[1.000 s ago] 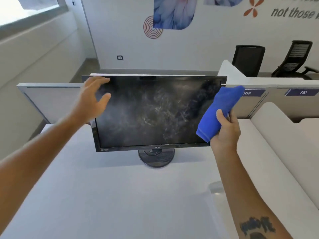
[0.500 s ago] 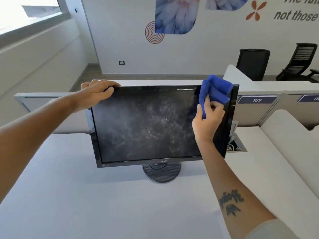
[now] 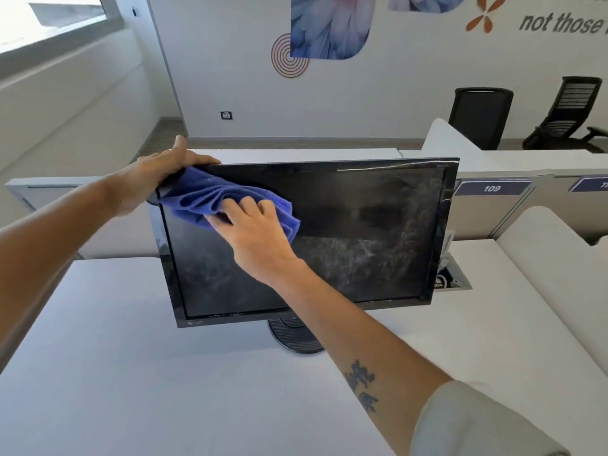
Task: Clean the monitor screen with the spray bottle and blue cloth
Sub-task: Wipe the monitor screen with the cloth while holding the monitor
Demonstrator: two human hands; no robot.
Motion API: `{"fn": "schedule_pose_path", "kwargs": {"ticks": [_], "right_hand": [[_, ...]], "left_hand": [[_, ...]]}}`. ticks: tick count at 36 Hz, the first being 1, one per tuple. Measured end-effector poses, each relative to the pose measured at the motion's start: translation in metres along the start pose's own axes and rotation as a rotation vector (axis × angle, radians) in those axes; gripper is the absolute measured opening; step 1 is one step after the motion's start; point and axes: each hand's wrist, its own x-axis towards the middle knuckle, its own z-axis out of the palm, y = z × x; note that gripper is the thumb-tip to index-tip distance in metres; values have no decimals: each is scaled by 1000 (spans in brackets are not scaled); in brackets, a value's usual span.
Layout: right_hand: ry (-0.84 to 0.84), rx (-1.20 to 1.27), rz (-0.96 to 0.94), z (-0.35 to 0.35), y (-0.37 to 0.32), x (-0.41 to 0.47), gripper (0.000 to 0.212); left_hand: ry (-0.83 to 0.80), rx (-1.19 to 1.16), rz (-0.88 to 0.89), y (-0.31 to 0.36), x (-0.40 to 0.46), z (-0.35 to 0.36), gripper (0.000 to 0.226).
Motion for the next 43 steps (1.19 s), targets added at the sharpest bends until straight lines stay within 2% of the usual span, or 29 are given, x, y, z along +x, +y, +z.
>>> {"fn": "schedule_pose_path", "kwargs": {"ticks": [5, 12, 15, 17, 22, 28, 31, 33, 36, 39, 43], "right_hand": [[87, -92, 174, -27, 66, -33, 57], [170, -249, 537, -75, 181, -114, 59], [175, -244, 552, -80, 205, -129, 56], [195, -212, 528, -76, 213, -131, 53], [237, -134, 612, -49, 201, -164, 49], [167, 22, 1082, -3, 121, -246, 58], [98, 44, 1200, 6, 96, -255, 57], [150, 96, 1198, 2, 98, -246, 54], [355, 203, 1143, -15, 117, -221, 46], [497, 278, 1131, -33, 139, -190, 52], [514, 283, 1060, -29, 123, -170, 61]], "left_hand": [[-3, -51, 38, 2, -1, 1, 99], [14, -113, 132, 1, -2, 5, 86], [14, -97, 154, -4, 4, 3, 97], [19, -102, 141, -6, 6, 2, 95], [41, -82, 135, -12, 10, 0, 86], [53, -42, 164, -16, 15, 0, 88], [49, -18, 145, -17, 16, -2, 84], [43, -13, 127, -16, 13, -2, 83], [35, -23, 118, -14, 8, 0, 86], [50, -14, 108, -13, 6, 2, 87], [64, 6, 70, -13, 9, 3, 82]]}}
